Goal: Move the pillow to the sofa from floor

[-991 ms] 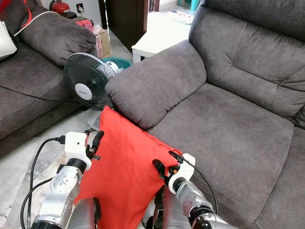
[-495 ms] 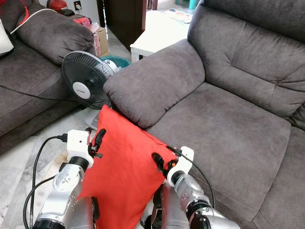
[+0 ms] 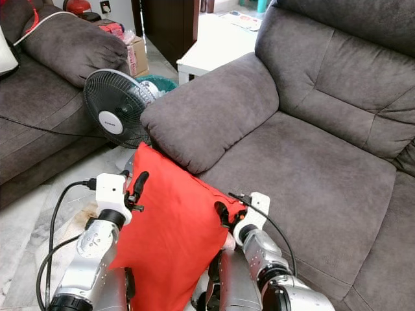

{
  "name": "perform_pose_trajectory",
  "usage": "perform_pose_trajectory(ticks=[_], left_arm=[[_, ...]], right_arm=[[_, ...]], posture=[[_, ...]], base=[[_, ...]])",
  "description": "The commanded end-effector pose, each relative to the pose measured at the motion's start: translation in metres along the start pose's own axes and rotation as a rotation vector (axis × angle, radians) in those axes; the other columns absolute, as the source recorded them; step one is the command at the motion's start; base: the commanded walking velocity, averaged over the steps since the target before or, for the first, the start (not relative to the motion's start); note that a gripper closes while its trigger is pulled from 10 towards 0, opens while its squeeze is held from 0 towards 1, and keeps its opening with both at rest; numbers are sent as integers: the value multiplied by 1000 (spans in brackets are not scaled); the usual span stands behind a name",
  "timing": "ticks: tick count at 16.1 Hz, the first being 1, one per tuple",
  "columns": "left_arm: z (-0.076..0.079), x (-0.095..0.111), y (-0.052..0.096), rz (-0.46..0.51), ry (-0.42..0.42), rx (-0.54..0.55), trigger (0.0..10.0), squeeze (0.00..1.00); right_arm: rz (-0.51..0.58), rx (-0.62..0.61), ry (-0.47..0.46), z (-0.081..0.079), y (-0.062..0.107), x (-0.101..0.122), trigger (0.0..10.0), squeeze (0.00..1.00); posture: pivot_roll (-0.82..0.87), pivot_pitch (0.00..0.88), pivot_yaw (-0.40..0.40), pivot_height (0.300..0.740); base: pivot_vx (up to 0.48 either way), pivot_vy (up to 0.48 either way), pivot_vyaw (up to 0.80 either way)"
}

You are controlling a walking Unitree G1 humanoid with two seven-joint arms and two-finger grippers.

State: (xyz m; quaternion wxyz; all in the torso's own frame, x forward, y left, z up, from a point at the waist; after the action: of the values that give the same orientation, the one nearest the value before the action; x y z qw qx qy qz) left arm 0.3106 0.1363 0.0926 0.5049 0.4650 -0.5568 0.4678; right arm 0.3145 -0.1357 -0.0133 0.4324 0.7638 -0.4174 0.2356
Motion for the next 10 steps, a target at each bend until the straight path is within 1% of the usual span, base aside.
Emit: perform_pose_trajectory(ticks=[1,5,10], left_arm=[[2,1,-1,8,-6,-3,10000,0],[2,1,-2,7,-5,-5,10000,0],[4,1,-2,4,-2,-8,10000,0]], right_arm=[[-11,-8,0,0,-1,1,0,0],[-14,18,10,-2,-1,2,0,0],[-22,18,17,-1,-1,3,0,0]], posture=[[161,95,-117,568],[159,94,-118,568],[156,96,-121,568]], base=[[0,0,0],[0,0,0],[0,0,0]])
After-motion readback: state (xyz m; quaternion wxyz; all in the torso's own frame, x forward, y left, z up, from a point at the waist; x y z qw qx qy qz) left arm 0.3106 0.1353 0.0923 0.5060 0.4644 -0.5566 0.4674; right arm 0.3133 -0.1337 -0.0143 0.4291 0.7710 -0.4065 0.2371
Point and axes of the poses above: a point about 5 cm out from each wrist's last joint towards the gripper, its own y axis pointing back from the gripper into the wrist, its own x axis along the axis of the wrist's last joint, z = x × y, the point moved 2 cm from there along -y, pointing out of the wrist towards the gripper, and after that the axes turned 1 degree about y, right-handed, at the moved point
